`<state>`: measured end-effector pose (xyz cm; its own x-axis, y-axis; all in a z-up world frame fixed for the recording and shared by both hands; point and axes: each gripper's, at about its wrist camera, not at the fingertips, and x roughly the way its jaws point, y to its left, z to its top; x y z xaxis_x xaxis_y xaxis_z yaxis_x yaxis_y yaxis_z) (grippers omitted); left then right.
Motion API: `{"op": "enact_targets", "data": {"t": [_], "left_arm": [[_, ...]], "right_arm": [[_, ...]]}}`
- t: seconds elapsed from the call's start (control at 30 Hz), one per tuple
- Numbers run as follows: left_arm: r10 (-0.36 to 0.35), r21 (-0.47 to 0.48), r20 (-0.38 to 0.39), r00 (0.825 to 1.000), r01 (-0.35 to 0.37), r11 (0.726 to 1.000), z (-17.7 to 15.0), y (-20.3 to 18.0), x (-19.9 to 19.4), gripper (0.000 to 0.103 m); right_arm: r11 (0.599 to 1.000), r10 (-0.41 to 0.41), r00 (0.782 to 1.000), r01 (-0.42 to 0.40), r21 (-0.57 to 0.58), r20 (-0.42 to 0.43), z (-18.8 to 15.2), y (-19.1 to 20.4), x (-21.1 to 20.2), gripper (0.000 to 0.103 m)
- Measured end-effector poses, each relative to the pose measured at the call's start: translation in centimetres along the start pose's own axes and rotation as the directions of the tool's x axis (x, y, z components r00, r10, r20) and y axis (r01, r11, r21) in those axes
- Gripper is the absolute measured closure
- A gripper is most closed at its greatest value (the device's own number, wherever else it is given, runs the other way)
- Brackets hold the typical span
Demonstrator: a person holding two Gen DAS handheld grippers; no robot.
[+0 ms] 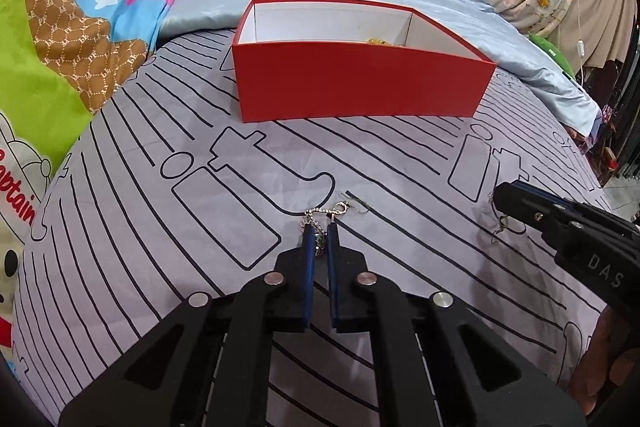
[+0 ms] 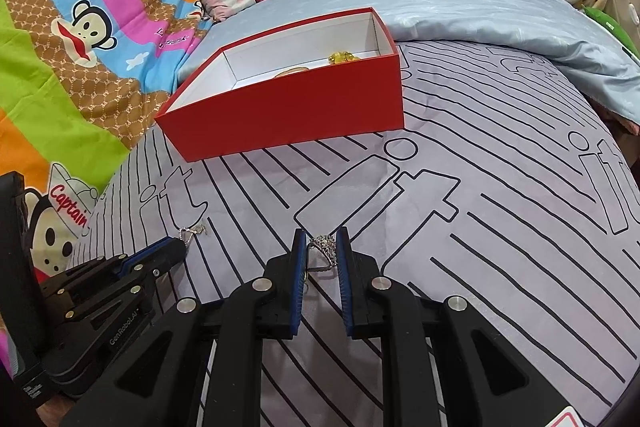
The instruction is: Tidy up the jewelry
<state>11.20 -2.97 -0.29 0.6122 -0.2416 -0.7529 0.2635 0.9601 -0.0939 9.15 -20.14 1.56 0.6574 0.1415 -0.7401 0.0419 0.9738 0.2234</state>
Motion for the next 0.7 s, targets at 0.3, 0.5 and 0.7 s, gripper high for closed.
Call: {"op": "enact_targets", "data": {"t": [0.3, 0.5, 0.7], "left_arm": [[-0.042, -0.001, 0.034, 0.999, 0.042, 0.999, 1.2, -0.4, -1.9, 0.098], [-0.054, -0.010, 0.049, 0.997, 0.054, 0.998, 3.2, -0.4, -3.0, 0.098], [-0.022, -0.012, 0.068, 0.997, 0.023, 1.000, 6.3, -0.3, -3.5, 0.098]], "right_arm": [[1.000, 0.018, 1.000, -0.018, -0.002, 0.017, 0.7, 0.3, -0.9, 0.088], [0.999, 0.036, 0.998, -0.035, -0.021, 0.051, 2.2, 0.9, -1.9, 0.088], [0.997, 0.064, 0.993, -0.060, -0.047, 0.095, 4.8, 1.6, -2.7, 0.088]]}}
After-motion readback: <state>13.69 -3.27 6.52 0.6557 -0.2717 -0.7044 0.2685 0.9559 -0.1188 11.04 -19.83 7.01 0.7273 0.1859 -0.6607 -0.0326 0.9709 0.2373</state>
